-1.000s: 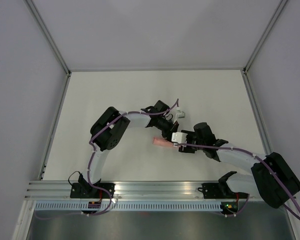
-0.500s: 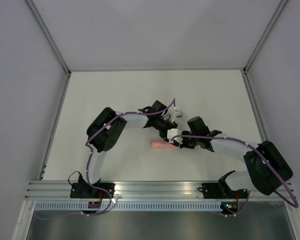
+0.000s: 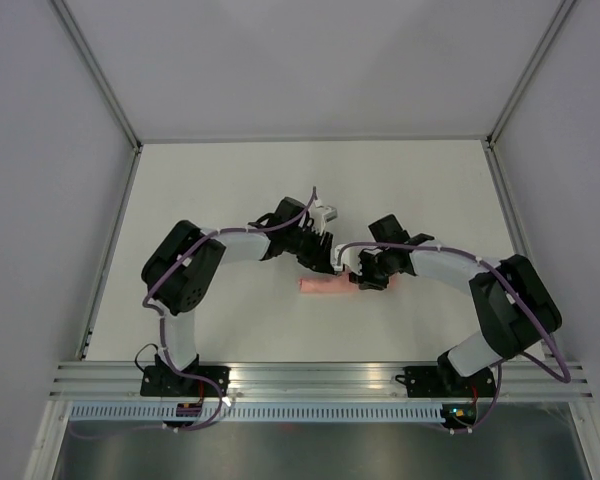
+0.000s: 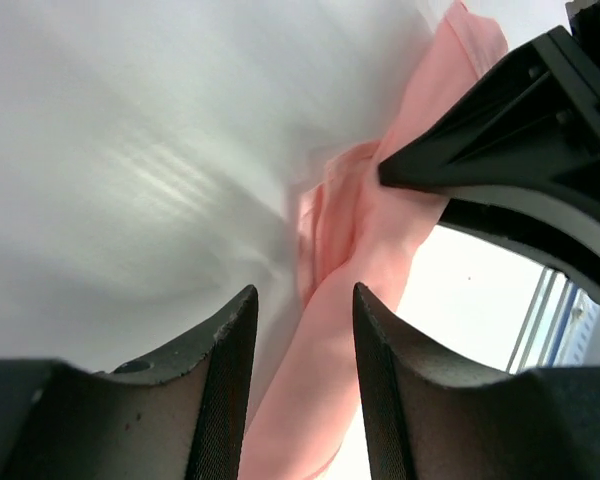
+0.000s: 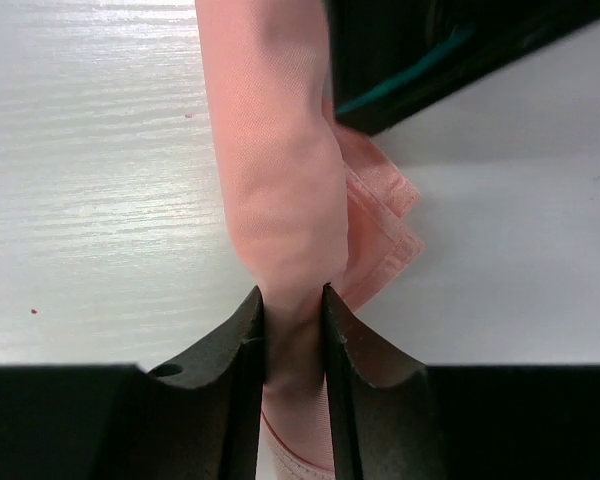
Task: Fold the napkin, place the utensils inside, and roll it up
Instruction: Roll the napkin at the center of the board.
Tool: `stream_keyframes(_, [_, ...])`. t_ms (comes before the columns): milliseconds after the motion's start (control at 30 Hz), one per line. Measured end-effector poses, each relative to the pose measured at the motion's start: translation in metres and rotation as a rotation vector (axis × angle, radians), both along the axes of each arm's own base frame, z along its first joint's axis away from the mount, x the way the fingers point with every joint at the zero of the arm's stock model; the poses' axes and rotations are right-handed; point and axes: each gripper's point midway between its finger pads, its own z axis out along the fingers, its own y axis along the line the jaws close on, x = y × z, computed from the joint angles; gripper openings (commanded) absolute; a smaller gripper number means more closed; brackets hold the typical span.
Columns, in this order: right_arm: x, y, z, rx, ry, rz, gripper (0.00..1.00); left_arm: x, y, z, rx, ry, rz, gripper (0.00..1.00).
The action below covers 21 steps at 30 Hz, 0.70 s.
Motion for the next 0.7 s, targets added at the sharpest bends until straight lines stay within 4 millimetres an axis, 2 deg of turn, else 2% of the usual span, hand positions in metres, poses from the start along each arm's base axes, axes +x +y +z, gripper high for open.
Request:
stream_keyframes(200, [0.003, -0.001, -0.001, 0.005, 0.125, 0.014, 0.25, 0.016, 0.032, 0.025, -0.024, -0.159, 0.175, 0.49])
stream_keyframes(433, [0.007, -0.002, -0.001, 0.009, 0.278, 0.021, 0.25, 0.018, 0.05, 0.07, -0.144, -0.394, 0.286, 0.51])
stream_keyframes(567, [0.01, -0.002, -0.001, 0.021, 0.369, 0.013, 0.25, 0.002, 0.056, 0.071, -0.159, -0.485, 0.304, 0.54])
stream_keyframes(700, [0.012, -0.003, 0.0, 0.026, 0.437, 0.008, 0.25, -0.021, 0.038, 0.068, -0.125, -0.609, 0.229, 0.55])
